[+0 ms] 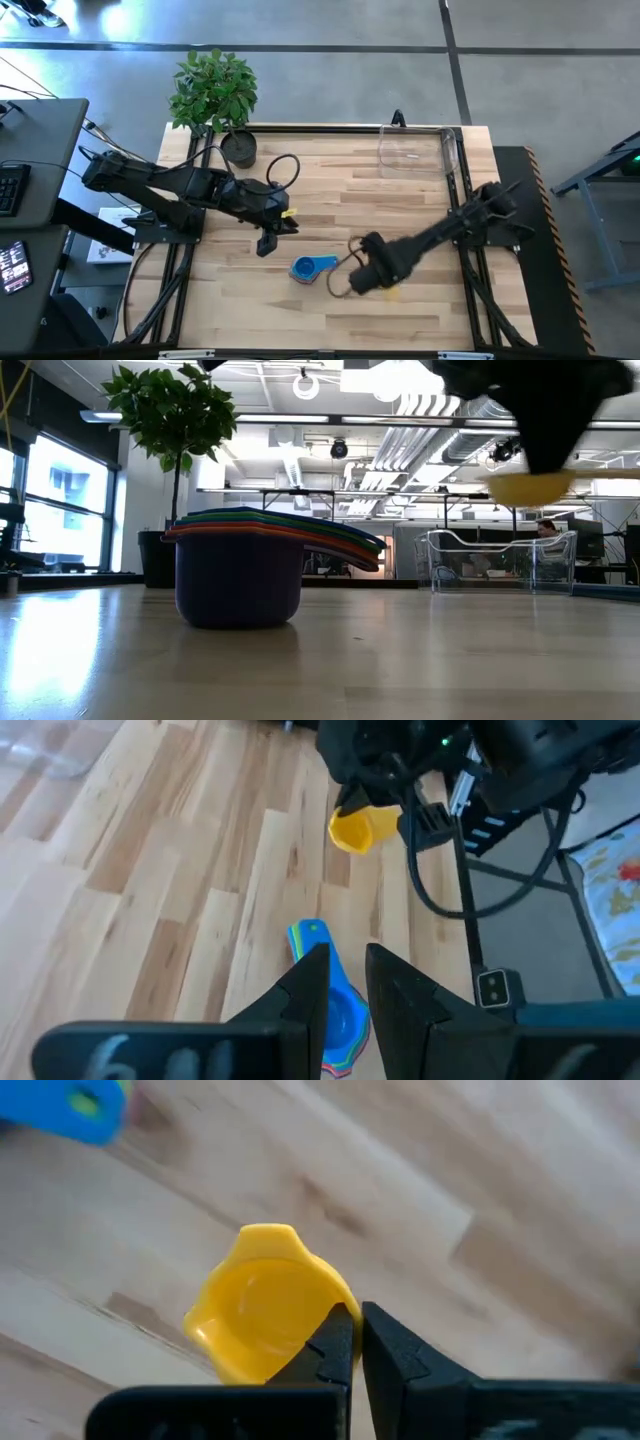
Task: Nest measuring cups in basket
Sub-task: Stack the yellow measuring cup on top of the blue measuring cup
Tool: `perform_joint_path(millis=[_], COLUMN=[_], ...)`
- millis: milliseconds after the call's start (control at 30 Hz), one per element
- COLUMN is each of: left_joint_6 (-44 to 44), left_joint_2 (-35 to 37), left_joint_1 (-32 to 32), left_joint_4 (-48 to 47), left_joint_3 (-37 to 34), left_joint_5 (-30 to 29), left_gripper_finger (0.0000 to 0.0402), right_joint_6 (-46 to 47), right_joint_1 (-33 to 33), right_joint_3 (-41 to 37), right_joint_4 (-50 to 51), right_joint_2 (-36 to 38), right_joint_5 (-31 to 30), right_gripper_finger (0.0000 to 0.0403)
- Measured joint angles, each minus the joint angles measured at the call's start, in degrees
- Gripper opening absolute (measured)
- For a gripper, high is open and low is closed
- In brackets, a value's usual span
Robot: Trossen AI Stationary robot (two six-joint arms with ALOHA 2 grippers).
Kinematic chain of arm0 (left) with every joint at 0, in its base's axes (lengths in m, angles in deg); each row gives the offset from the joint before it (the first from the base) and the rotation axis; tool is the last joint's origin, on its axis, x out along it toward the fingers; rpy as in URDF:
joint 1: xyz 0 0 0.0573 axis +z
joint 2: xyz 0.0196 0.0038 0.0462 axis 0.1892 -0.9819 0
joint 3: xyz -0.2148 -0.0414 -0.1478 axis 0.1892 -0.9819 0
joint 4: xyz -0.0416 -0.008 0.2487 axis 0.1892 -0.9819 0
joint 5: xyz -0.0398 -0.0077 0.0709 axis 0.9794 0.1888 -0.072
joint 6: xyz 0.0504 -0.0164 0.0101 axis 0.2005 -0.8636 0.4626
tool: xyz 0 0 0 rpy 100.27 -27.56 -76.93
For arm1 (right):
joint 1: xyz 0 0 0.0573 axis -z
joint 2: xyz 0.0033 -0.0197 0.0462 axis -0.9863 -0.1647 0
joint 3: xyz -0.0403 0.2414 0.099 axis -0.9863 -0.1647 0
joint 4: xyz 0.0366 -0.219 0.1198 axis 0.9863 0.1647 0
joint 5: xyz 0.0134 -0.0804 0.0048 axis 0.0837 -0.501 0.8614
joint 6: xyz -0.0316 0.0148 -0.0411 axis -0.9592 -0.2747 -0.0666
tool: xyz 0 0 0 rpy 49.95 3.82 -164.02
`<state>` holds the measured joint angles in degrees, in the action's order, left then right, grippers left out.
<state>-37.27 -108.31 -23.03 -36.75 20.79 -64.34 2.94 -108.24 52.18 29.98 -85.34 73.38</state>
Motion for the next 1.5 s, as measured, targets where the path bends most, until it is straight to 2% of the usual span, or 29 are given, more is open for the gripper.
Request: perform_joint_path(millis=[133, 433, 600, 733, 1133, 1267, 1500], left_joint_6=[-2.0, -12.5, -19.6, -23.8, -24.6, -23.6, -25.3], left_joint_2=[1.5, 6.7, 9.8, 12.4, 17.8, 18.0, 17.7], left_joint_1=[0.6, 2.3, 2.5, 3.0, 6.9, 7.7, 8.5], left_joint_4=[0.2, -1.8, -1.9, -1.8, -1.6, -1.5, -1.6], left_joint_3=[0.0, 0.0, 0.0, 0.0, 0.0, 0.0, 0.0], left_joint_5=[-0.9, -9.3, -12.9, -16.8, -21.2, -21.2, -21.2], left_gripper_finger=[0.0060, 0.0060, 0.0060, 0.0060, 0.0060, 0.0060, 0.0060], right_joint_6=[-14.1, -45.7, -59.7, -67.2, -82.0, -81.8, -77.8], right_joint_1=[4.8, 15.3, 19.6, 21.9, 23.6, 23.6, 23.6], right_joint_3=[3.1, 8.9, 11.8, 13.3, 13.6, 13.6, 13.6], right_joint_4=[0.2, -0.3, -3.5, -9.5, -26.6, -31.7, -32.0], right_joint_2=[0.0, 0.1, 0.1, 0.1, 0.1, 0.1, 0.1], right_joint_5=[-1.5, -1.9, -0.5, 2.2, 9.1, 12.1, 14.9], right_gripper_finger=[0.0000, 0.0000, 0.0000, 0.0000, 0.0000, 0.0000, 0.0000])
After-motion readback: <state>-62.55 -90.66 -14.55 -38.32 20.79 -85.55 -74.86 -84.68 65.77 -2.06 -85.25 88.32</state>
